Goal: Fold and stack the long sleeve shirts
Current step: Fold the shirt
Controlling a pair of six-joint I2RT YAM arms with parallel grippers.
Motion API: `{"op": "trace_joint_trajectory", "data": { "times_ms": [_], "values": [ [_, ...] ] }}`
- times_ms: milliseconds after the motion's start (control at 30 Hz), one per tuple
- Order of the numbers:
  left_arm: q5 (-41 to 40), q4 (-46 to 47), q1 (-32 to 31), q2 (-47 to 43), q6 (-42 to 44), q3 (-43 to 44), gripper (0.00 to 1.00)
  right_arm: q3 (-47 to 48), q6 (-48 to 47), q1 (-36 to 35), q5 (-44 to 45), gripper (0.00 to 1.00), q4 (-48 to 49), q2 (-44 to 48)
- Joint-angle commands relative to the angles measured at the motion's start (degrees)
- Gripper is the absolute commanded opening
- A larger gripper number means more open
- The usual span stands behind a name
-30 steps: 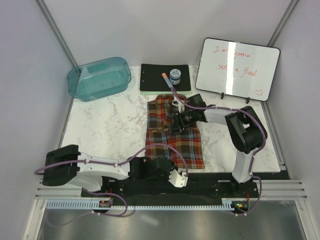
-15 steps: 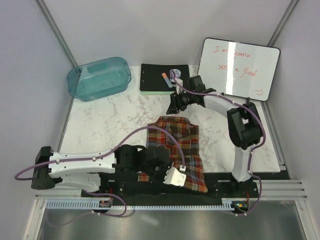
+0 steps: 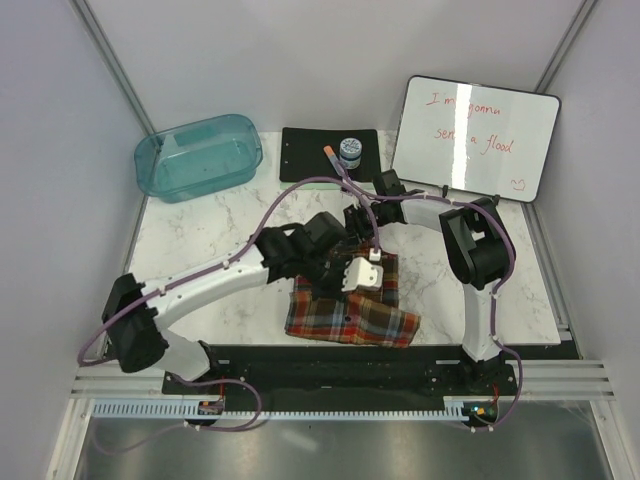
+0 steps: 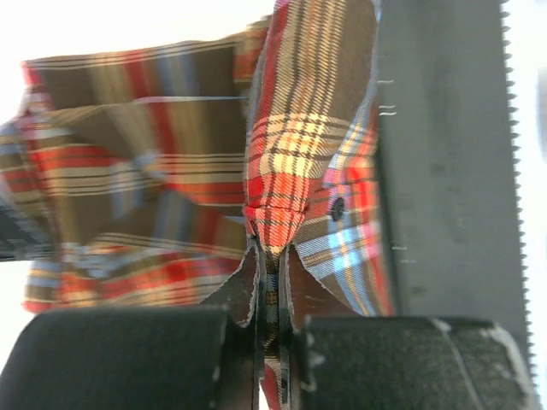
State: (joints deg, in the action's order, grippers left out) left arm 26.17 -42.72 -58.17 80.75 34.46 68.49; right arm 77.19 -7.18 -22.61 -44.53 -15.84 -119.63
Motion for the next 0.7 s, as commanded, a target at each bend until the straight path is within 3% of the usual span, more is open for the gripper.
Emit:
{"op": "trace_joint_trajectory", "data": {
  "times_ms": [0, 367, 667],
  "values": [
    [3.4, 0.0, 7.4, 7.4, 12.7, 8.7, 0.02, -0.9, -2.8, 0.1, -3.9, 0.35, 0.1, 1.2],
    [5.3, 4.5, 20.6, 26.8, 22.3, 20.5, 0.02, 0.4, -4.6, 0.1, -6.8, 0.32, -2.4, -0.3],
    [2.0, 19.2, 22.0, 26.9, 26.8, 11.9, 0.02, 2.7, -6.1, 0.4, -7.9, 0.3, -4.3, -1.3]
  ]
}}
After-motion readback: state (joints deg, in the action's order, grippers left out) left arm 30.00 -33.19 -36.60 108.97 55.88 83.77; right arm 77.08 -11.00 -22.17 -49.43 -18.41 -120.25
